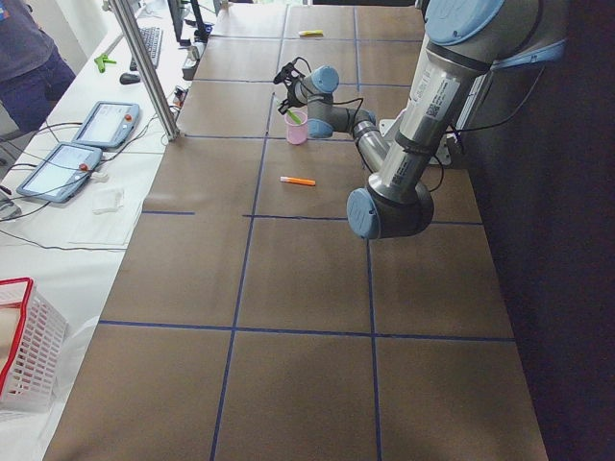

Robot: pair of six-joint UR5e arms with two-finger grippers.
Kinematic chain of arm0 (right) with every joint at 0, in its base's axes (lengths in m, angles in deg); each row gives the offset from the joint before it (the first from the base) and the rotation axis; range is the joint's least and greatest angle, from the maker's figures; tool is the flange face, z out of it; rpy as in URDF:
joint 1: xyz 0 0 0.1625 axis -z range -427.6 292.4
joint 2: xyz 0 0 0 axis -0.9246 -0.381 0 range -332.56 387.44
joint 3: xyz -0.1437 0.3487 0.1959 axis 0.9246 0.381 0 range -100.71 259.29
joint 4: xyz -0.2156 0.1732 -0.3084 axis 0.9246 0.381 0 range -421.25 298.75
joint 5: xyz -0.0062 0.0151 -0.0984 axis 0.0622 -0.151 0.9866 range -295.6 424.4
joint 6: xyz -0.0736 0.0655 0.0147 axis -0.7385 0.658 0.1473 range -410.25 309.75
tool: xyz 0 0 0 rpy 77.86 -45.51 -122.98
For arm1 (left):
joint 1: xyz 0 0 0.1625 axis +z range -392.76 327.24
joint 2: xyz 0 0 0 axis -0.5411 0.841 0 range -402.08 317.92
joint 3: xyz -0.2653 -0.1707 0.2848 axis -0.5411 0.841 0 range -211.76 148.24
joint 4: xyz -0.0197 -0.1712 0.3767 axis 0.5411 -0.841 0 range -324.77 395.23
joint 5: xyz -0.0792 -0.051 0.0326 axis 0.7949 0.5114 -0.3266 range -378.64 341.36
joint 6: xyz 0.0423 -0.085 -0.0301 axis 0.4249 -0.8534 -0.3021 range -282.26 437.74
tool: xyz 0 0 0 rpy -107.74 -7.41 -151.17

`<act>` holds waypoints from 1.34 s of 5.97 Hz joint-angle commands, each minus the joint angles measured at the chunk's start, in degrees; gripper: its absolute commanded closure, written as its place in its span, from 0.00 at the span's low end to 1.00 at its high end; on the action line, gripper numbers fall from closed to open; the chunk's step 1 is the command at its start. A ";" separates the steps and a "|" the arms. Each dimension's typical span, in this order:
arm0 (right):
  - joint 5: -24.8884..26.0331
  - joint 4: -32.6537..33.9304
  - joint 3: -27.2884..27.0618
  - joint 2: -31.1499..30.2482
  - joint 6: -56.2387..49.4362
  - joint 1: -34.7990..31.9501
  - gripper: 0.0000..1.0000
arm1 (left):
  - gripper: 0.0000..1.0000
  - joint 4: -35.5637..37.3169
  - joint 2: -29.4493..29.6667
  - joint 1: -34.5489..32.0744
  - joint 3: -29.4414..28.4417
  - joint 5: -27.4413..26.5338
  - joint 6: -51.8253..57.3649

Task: Collect pens into pen holder
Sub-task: 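Carry the green marker over the pink mesh cup with the left gripper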

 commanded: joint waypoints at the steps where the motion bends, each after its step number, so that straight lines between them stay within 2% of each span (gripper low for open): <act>1: 0.01 0.00 0.07 0.04 0.01 0.00 0.00 | 1.00 -0.41 7.22 1.42 -5.84 -3.56 0.17; 2: 0.01 0.00 0.07 0.04 0.01 0.00 0.00 | 1.00 -7.02 8.28 1.85 -10.21 -5.74 0.08; 6: -0.08 0.00 0.07 0.04 0.10 0.00 0.00 | 0.99 -15.95 6.28 2.73 -16.13 -5.85 0.52; 7: -0.08 0.00 0.07 0.04 0.01 0.00 0.00 | 0.89 -16.14 6.18 4.13 -16.14 -7.42 0.43; 8: 0.00 -0.09 0.07 0.04 0.01 0.00 0.00 | 0.71 -16.14 5.49 4.40 -16.06 -7.18 0.52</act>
